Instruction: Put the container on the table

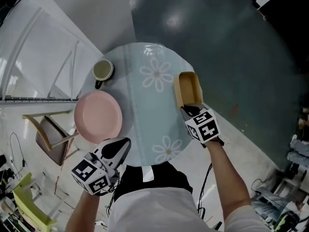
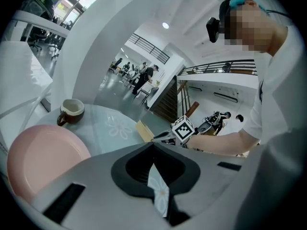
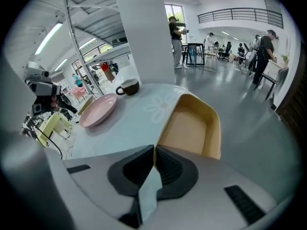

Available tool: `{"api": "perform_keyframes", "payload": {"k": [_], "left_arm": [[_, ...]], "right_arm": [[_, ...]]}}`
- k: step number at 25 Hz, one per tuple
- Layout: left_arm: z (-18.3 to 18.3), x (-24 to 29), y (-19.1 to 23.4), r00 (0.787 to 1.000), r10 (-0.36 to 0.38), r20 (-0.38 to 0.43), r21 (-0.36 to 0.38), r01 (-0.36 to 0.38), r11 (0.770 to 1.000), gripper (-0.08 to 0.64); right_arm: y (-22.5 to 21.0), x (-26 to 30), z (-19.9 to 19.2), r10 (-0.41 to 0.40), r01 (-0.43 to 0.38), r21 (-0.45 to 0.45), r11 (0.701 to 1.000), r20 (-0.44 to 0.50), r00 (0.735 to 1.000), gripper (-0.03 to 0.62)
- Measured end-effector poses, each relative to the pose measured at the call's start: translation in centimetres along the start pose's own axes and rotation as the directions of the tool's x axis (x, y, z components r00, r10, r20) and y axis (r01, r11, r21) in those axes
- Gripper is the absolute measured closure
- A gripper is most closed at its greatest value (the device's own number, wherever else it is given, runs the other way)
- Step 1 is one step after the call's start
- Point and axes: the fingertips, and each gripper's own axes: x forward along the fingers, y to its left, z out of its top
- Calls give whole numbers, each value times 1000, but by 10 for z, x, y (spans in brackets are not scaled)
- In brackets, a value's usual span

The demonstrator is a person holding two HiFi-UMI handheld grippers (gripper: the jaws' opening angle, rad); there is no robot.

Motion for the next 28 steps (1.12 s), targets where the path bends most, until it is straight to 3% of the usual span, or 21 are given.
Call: {"api": "perform_keyframes", "payload": {"k": [28], "left_arm": [[-17,-9,11,1000,-8,-4,-35,8,999,538]], "right_arm": [[13,38,-10,-42,41,-21,999,-80,996,558]]}}
